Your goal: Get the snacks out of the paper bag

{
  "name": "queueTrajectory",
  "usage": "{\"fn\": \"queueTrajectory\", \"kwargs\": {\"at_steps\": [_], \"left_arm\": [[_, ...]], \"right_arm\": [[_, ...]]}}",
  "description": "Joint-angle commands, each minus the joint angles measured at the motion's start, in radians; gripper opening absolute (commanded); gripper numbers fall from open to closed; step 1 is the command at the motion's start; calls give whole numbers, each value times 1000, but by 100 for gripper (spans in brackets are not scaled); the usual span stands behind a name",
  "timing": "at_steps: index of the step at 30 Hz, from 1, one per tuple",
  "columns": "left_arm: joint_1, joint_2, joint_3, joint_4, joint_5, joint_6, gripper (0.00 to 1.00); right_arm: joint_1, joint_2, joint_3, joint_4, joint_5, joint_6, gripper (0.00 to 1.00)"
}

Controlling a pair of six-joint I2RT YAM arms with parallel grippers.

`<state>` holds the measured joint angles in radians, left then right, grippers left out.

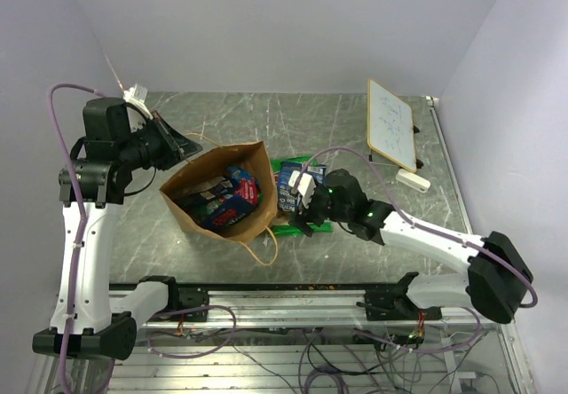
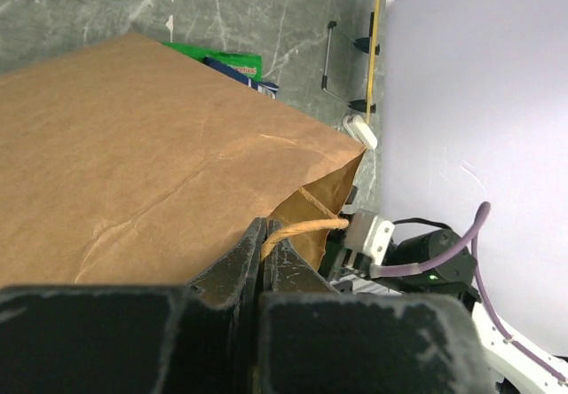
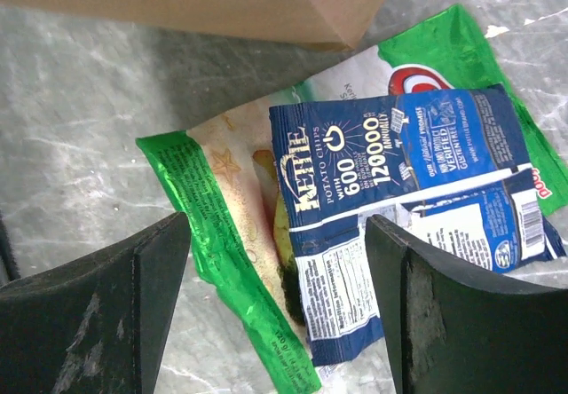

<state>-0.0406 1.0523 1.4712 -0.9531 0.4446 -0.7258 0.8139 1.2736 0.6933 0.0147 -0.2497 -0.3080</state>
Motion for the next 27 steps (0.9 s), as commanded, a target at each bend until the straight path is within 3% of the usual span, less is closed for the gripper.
{"fn": "queueTrajectory", "kwargs": {"at_steps": [1,8,14,22,27], "left_arm": [[6,-10,10,-23,46,11,7],[6,-25,-60,75,96,-65,7],[5,-41,-125,174,205,-50,7],[5,-75,-115,147,186,-5,7],[5,-71,-129,192,209,-52,7]], "right_arm": [[4,-93,-1,-51,33,124,80],[3,-218,109,-265,92,154,81],[3,-283,244,-343,149,30,82],[5,-220,446,-334,-83,-183,80],[80,-165,493,-241,-147,-268,87]]}}
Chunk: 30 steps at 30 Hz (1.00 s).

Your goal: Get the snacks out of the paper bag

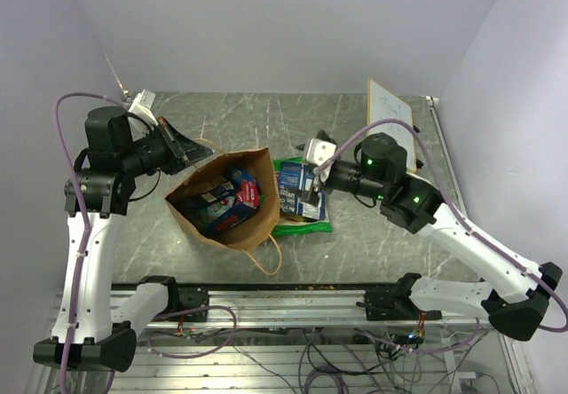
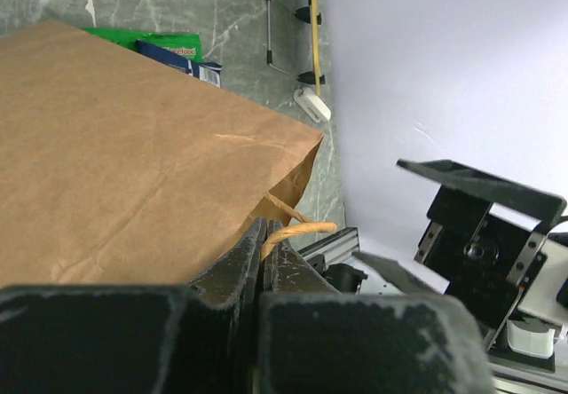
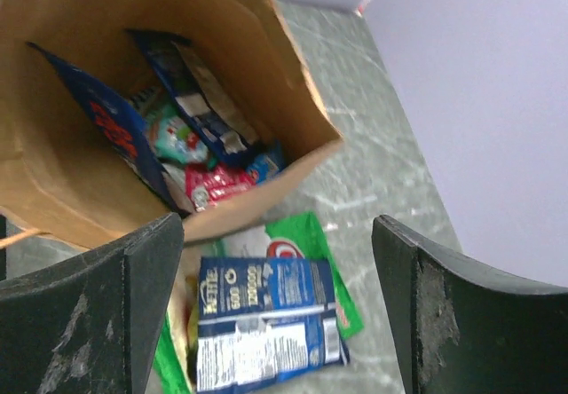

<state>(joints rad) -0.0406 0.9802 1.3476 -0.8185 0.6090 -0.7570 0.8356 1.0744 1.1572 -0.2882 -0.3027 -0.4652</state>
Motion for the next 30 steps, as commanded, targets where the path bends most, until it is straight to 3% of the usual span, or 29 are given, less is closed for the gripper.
{"fn": "queueTrajectory", "kwargs": {"at_steps": [1,6,13,16,30], "left_arm": [[4,-1,-10,67,46,-31,7],[5,-50,-41,101,20,-75,7],[5,-64,-61,65,15,-78,7],[4,-74,-73,70,18,-96,7],[5,-104,-95,85,30,-131,7]], "right_arm": [[86,54,46,55,-110,-143,88],[223,227,225,-157,-118,-349,89],[297,407,385,-354,-73,-545,87],[337,449,402,-363,3,-589,84],[413,630,468,-379,88,-673,75]]}}
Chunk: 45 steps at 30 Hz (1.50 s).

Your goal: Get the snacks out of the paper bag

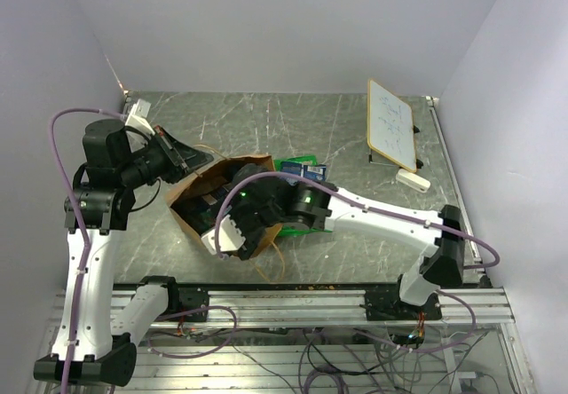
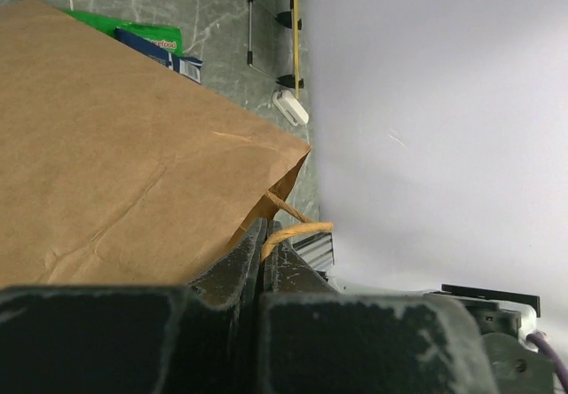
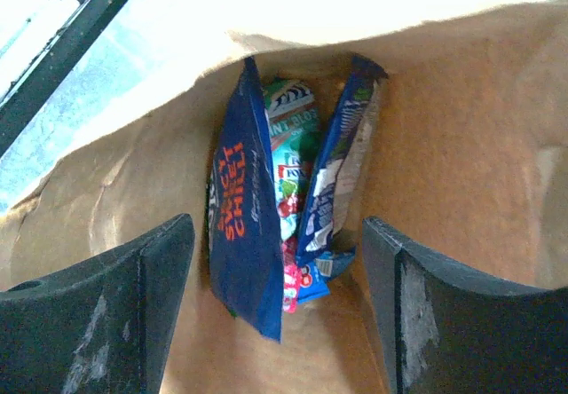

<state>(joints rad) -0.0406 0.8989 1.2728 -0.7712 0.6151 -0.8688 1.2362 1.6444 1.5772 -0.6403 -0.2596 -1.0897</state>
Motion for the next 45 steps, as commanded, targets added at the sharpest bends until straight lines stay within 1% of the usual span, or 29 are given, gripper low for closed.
{"fn": "queueTrajectory", "kwargs": {"at_steps": [1,3,6,9,14,16,19,20,25,35,38,42,45], "left_arm": [[5,-28,-22,41,20,-20,7],[5,-35,-29,38,7,-13,7],[4,-38,-39,40,7,-22,7],[5,-36,-29,33,1,-29,7],[5,-18,23,-47,-28,3,7],[4,-16,38,-62,-34,1,7],[5,-35,31,-57,-50,-19,7],[5,-43,23,-51,-52,-28,7],[5,-65,-2,-37,-59,-36,7],[4,-77,-22,-22,-64,-45,7],[4,-72,-16,-33,-83,-39,7],[6,-67,-6,-38,-103,-27,7],[6,-57,9,-48,-112,-17,7]], "right_arm": [[15,80,65,-44,54,-53,75],[22,112,105,-71,58,-63,74],[34,143,127,-66,63,-58,72],[41,181,144,-74,68,-41,63],[47,238,157,-83,66,-38,42],[46,231,143,-43,71,-17,28],[46,221,142,-8,104,13,10],[46,221,149,-4,115,25,0],[43,180,146,42,176,76,0],[35,30,112,124,213,209,0],[34,-48,70,160,231,209,0],[34,-172,-32,272,255,183,0],[28,-248,-71,329,260,176,0]]}}
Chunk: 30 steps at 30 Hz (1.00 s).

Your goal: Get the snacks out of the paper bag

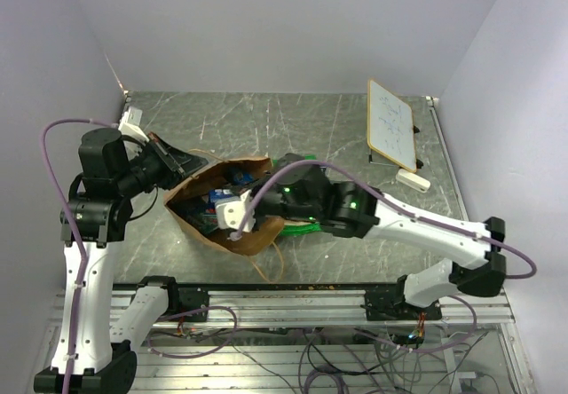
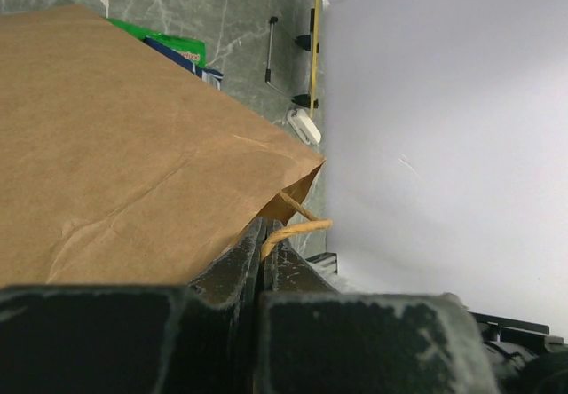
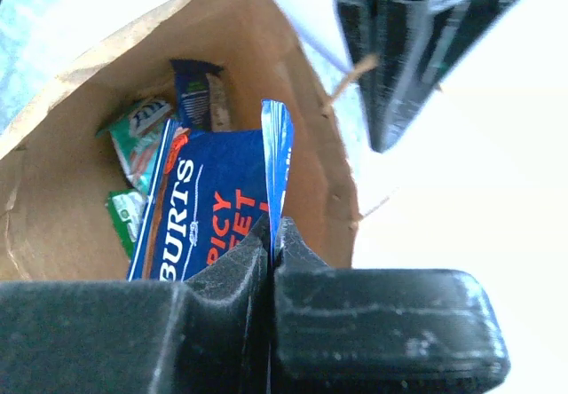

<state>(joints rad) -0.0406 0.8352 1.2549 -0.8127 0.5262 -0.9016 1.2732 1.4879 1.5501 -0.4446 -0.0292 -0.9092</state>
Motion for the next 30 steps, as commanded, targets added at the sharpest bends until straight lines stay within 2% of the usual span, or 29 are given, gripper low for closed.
{"fn": "queueTrajectory", "kwargs": {"at_steps": [1,10,16,25,30], "left_arm": [[5,9,32,-9,-30,19,7],[5,7,17,10,-58,33,7],[5,35,35,13,-72,46,7],[5,47,39,0,-105,41,7],[6,67,63,-33,-106,56,7]], "right_arm": [[-14,-111,-44,142,29,-3,0],[-71,-202,21,169,58,48,0],[-117,-292,-54,238,144,134,0],[-414,-263,-82,209,198,180,0],[-543,-221,-148,190,133,213,0]]}}
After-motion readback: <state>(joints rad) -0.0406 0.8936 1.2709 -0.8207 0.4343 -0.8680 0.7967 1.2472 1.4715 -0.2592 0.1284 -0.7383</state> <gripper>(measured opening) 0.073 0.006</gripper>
